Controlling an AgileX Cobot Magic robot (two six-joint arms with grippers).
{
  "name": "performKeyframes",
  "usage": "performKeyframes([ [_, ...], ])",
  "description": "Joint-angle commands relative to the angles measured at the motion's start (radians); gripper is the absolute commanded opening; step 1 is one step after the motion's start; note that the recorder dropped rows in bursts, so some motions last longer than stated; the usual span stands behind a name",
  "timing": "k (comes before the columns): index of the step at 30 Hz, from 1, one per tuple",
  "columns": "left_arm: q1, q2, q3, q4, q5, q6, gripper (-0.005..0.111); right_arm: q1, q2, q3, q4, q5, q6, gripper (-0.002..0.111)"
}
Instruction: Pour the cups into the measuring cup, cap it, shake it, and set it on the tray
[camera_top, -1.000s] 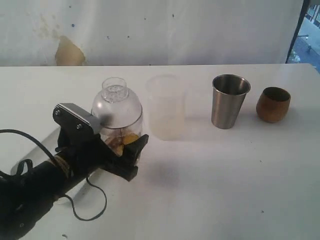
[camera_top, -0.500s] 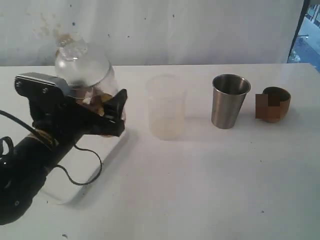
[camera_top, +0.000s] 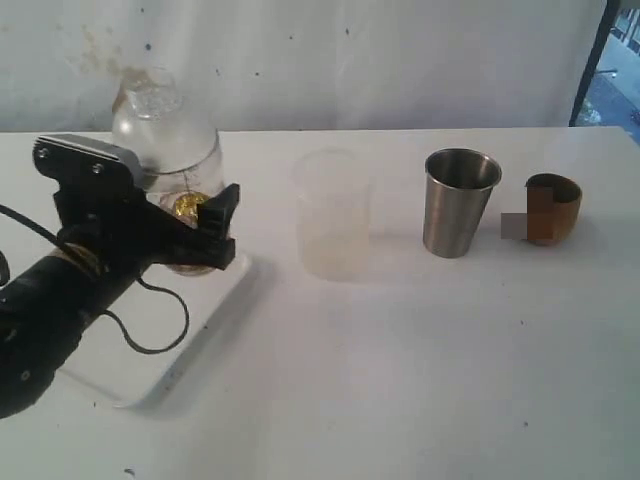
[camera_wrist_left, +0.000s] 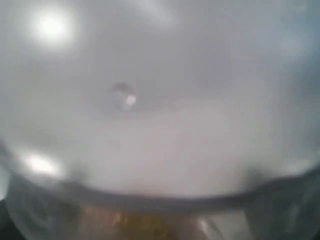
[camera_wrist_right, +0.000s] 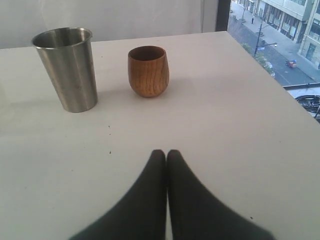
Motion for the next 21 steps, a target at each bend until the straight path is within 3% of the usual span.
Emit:
performKeyframes([
  [1,0.013,-0.017,-0.065,-0.228,0.006,0.036,0.0,-0.01,-0.005,0.001,-0.002,0.002,-0.005,0.0],
  [2,0.037,-0.024,-0.074,-0.193,0.051,-0.006,0.0,-0.01,-0.005,0.001,-0.002,0.002,-0.005,0.0],
  [4,0.046,-0.041,-0.078,0.123,0.132,-0.051,0.0,-0.01,-0.005,0.001,-0.002,0.002,-0.005,0.0],
  [5,0.044,-0.041,-0.08,0.18,0.128,-0.052,0.0,-0.01,-0.005,0.001,-0.002,0.002,-0.005,0.0],
  [8,0.07,-0.034,-0.109,-0.123,0.1,-0.045,0.0,-0.01,-0.005,0.001,-0.002,0.002,-0.005,0.0],
  [9,0.08,-0.034,-0.114,-0.079,0.124,-0.058,0.0,-0.01,-0.005,0.001,-0.002,0.002,-0.005,0.0],
  [11,0.08,-0.039,-0.12,0.166,0.173,-0.062,0.0,-0.01,-0.005,0.001,-0.002,0.002,-0.005,0.0],
  [12,0.078,-0.03,-0.126,0.151,0.162,-0.037,0.0,-0.01,-0.005,0.001,-0.002,0.002,-0.005,0.0],
  [14,0.098,-0.008,-0.154,-0.113,0.14,-0.026,0.0,-0.008,-0.005,0.001,-0.002,-0.001,-0.005,0.0],
  [15,0.112,-0.006,-0.167,-0.123,0.171,-0.071,0.0,-0.008,-0.005,0.001,-0.002,-0.001,-0.005,0.0],
  [17,0.114,-0.008,-0.175,0.184,0.238,-0.123,0.0,-0.008,-0.005,0.001,-0.002,0.004,-0.005,0.0],
  [18,0.102,0.001,-0.182,0.263,0.221,-0.115,0.0,-0.008,-0.005,0.001,-0.002,0.004,-0.005,0.0],
  [19,0.098,0.011,-0.19,0.172,0.208,-0.085,0.0,-0.008,-0.005,0.001,-0.002,0.004,-0.005,0.0],
  [21,0.121,0.032,-0.225,-0.153,0.191,0.006,0.0,-0.008,-0.005,0.001,-0.002,0.004,-0.005,0.0],
])
